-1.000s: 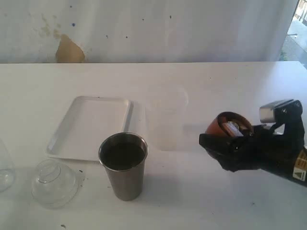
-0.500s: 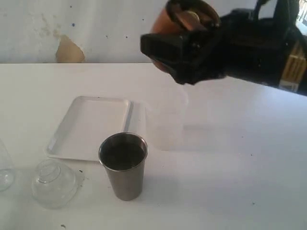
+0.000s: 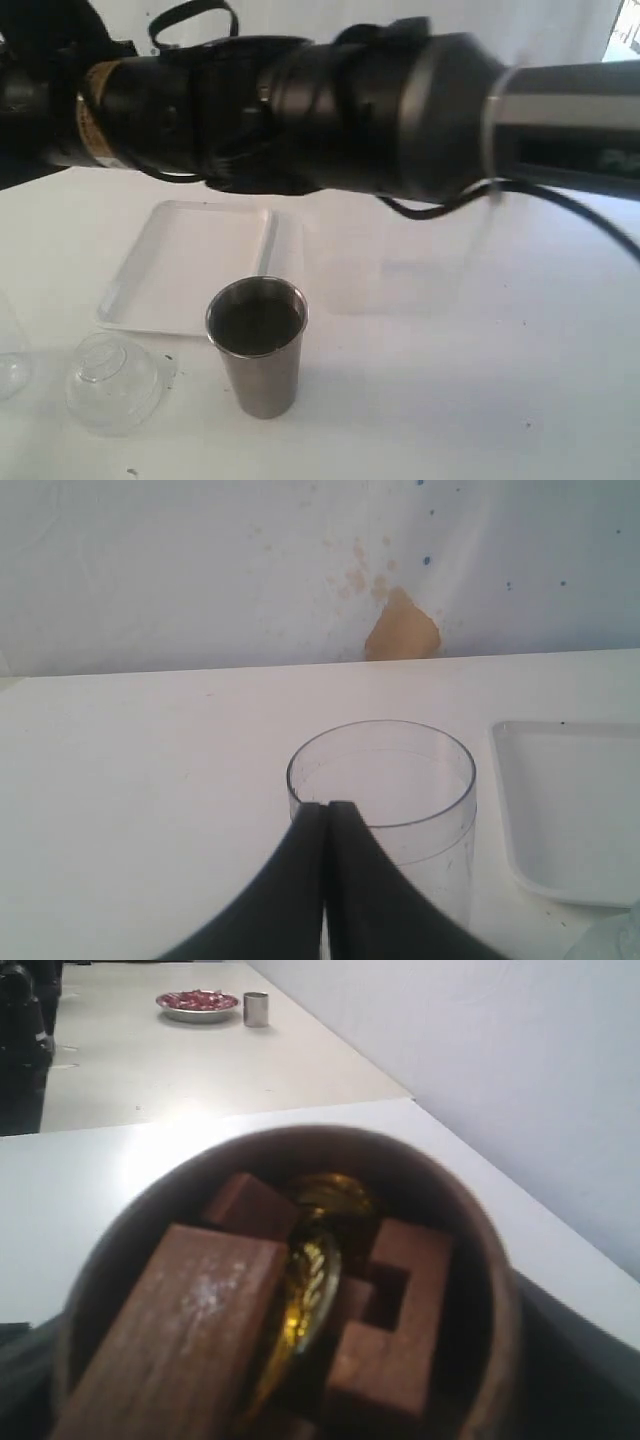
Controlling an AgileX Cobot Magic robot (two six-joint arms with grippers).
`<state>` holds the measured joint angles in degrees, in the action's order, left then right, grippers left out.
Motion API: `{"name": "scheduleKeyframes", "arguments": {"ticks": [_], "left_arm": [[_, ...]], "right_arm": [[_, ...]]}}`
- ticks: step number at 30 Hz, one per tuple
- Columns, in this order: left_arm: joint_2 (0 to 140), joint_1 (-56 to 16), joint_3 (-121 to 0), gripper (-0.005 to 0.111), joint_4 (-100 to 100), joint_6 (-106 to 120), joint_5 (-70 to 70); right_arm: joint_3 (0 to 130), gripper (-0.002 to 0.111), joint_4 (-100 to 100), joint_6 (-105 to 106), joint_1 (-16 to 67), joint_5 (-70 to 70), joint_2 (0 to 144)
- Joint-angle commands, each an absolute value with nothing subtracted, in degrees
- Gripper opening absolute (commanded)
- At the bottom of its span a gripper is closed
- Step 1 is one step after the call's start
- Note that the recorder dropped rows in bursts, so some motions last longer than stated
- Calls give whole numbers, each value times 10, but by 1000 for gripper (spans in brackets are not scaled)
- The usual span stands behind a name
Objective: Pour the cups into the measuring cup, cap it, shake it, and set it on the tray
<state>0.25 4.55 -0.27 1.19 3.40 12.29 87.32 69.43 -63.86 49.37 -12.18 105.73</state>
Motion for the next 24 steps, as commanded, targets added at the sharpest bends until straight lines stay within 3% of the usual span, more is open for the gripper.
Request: {"name": "scheduleKeyframes", "arguments": {"ticks": [1, 14, 24], "left_arm": [[0, 44, 0, 0, 13, 35, 116], [0, 44, 0, 0, 13, 35, 116], [0, 44, 0, 0, 13, 35, 116]], "right_arm": [[970, 0, 692, -630, 496, -67, 1144], [1143, 0, 692, -613, 502, -15, 1293], [1167, 0, 692, -503, 502, -12, 1316]]}}
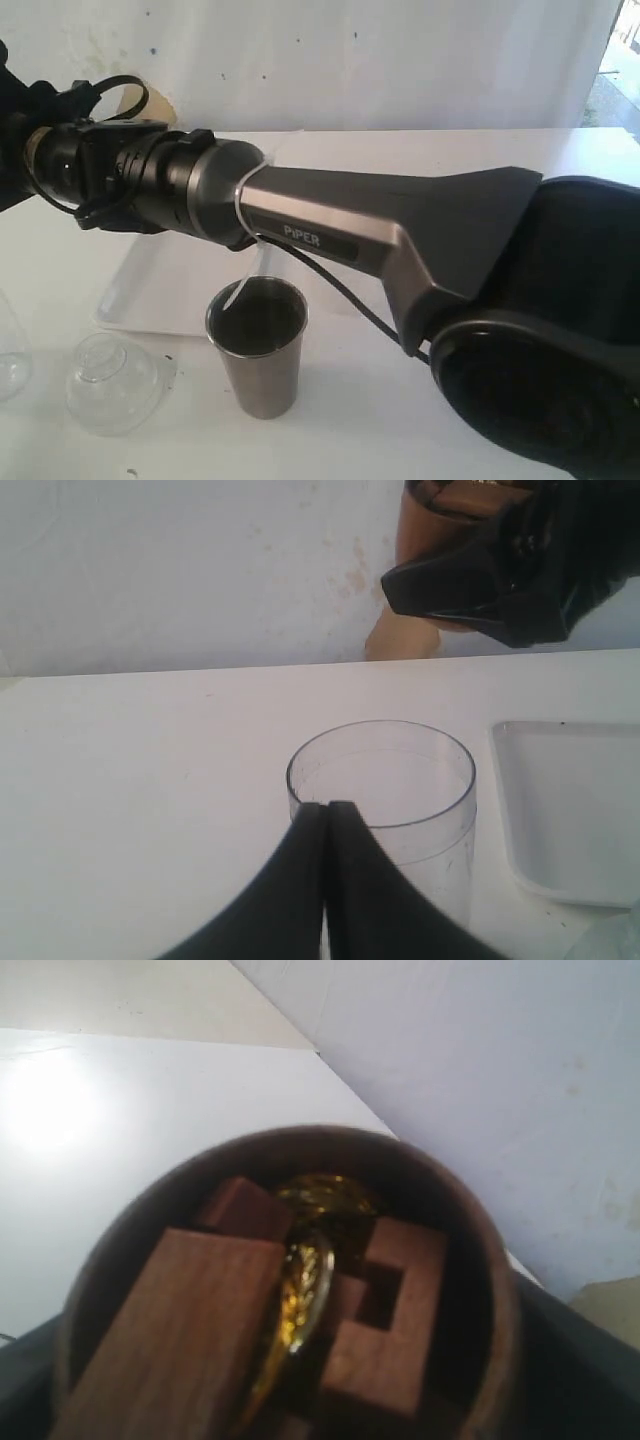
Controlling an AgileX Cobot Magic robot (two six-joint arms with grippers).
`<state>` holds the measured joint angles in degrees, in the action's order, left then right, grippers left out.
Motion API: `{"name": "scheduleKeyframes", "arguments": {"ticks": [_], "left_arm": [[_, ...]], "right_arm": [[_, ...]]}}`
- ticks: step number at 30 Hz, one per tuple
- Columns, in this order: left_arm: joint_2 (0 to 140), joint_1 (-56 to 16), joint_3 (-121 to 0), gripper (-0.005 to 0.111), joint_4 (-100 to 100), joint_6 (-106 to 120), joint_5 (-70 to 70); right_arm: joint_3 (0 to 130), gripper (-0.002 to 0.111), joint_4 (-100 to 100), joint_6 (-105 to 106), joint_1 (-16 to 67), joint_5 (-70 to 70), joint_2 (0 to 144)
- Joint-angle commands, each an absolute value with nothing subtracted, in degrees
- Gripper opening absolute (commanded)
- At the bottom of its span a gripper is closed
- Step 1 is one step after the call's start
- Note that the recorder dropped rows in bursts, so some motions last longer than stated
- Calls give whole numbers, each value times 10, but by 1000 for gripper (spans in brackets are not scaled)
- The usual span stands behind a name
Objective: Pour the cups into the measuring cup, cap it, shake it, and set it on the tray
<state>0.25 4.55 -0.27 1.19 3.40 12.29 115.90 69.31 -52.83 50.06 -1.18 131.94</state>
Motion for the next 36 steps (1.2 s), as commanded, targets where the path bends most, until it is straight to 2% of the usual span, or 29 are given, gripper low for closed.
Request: {"name": "scheduleKeyframes", "arguments": {"ticks": [1, 22, 36], "left_arm": [[0, 44, 0, 0, 13, 35, 116], [0, 44, 0, 0, 13, 35, 116], [0, 44, 0, 0, 13, 35, 116]], "right_arm": [[1167, 0, 692, -497, 502, -13, 1316], [1167, 0, 692, -298, 506, -96, 1354], [1209, 0, 691, -227, 508, -75, 1366]]}}
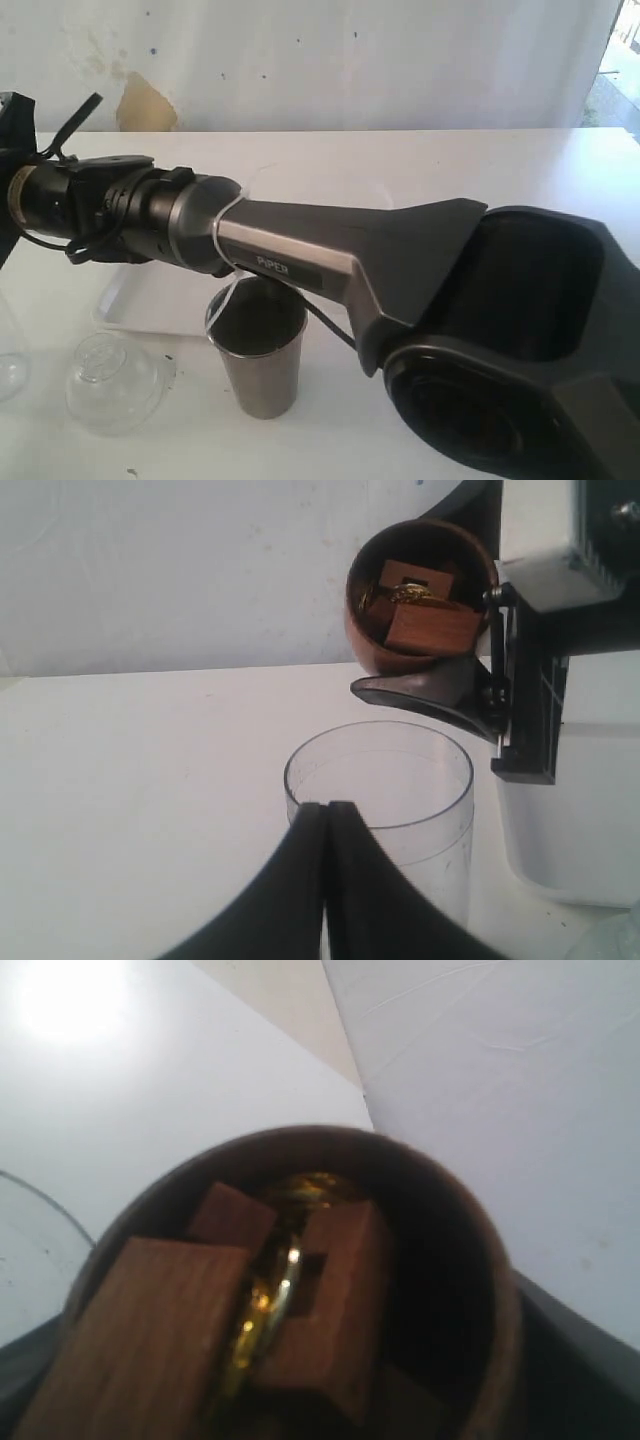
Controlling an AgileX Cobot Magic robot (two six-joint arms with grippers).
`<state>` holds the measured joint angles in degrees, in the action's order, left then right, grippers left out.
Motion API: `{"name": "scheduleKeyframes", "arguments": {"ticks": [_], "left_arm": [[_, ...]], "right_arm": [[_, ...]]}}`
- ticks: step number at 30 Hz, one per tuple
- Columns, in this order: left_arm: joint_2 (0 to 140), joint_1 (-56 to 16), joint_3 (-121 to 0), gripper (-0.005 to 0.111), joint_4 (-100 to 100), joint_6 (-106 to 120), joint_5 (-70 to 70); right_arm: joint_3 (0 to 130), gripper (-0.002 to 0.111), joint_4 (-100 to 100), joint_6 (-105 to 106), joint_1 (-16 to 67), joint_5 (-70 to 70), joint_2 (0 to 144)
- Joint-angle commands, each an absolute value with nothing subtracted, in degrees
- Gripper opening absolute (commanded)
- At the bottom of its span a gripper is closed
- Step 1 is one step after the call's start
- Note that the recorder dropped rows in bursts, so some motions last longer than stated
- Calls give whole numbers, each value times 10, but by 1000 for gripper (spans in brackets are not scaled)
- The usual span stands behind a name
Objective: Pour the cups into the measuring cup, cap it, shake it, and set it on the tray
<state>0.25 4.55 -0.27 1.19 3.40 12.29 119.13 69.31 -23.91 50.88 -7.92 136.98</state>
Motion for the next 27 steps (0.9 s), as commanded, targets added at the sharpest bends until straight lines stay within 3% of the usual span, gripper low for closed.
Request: {"name": "scheduleKeyframes", "arguments": {"ticks": [1, 10, 27], "left_arm": [[0, 44, 0, 0, 13, 35, 116], [0, 44, 0, 0, 13, 35, 116], [0, 44, 0, 0, 13, 35, 116]], "right_arm": [[1216, 0, 691, -227, 508, -68, 1366], [1261, 0, 692, -227, 516, 22, 1389], [1261, 0, 693, -104, 533, 0, 1396]]}}
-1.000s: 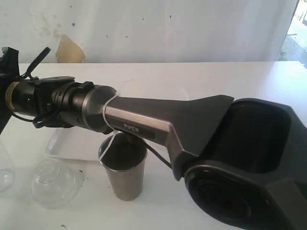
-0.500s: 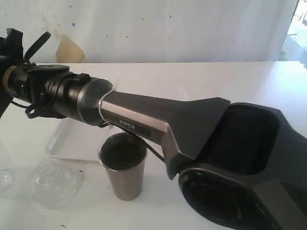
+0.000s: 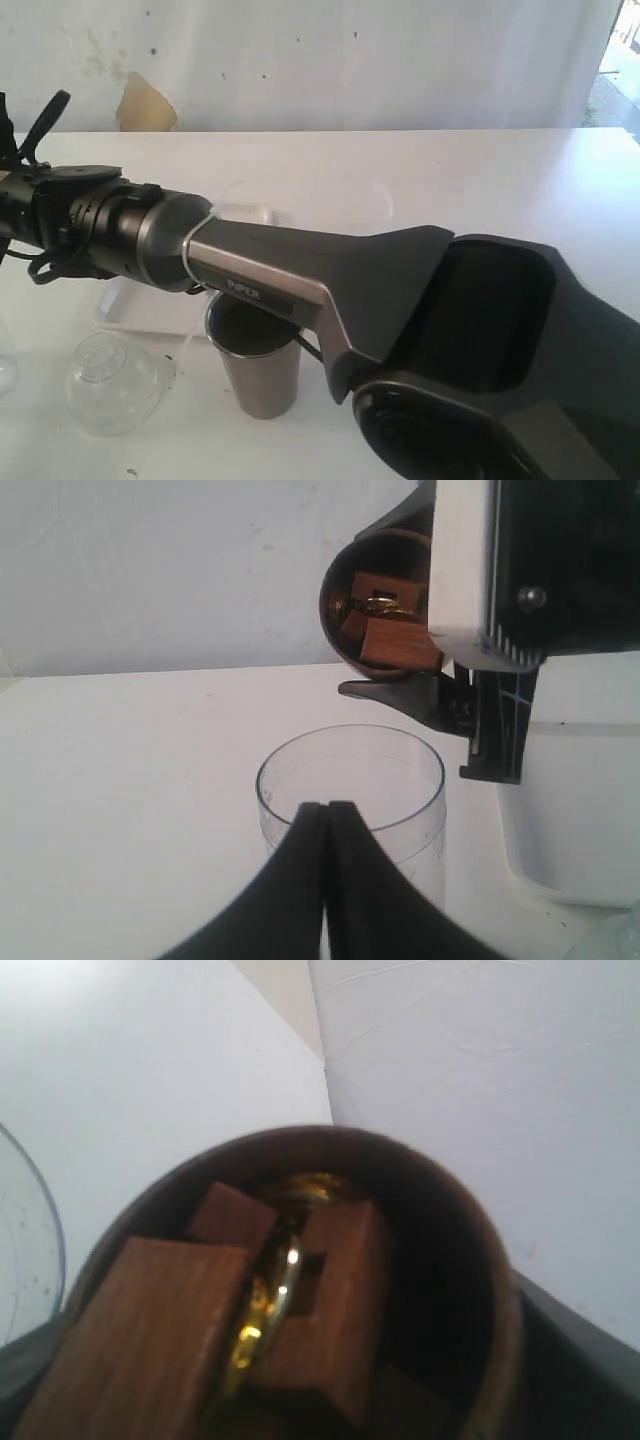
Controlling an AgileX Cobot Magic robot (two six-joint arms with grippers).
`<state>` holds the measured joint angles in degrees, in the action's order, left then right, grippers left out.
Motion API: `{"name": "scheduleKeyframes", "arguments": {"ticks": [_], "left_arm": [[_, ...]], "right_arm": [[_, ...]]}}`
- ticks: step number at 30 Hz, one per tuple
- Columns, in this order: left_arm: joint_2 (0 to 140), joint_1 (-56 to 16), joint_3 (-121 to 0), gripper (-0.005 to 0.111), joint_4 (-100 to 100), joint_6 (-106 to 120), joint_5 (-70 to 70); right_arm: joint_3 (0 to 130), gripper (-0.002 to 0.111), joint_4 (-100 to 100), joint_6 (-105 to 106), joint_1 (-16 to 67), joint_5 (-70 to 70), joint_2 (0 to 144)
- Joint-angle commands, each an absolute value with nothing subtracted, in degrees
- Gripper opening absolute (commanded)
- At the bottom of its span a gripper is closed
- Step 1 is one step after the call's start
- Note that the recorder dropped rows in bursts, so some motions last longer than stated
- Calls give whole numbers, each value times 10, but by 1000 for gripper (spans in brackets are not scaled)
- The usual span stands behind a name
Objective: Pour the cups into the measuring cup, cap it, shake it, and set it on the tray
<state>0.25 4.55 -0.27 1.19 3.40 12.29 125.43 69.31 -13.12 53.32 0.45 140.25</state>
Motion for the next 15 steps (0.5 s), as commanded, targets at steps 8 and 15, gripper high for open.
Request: {"name": "scheduleKeyframes", "arguments": {"ticks": [8, 15], "left_arm": [[0, 44, 0, 0, 13, 35, 116], [0, 44, 0, 0, 13, 35, 116]], "right_arm": [[1261, 0, 693, -65, 533, 0, 1394], [1285, 0, 692, -102, 536, 15, 1394]]}}
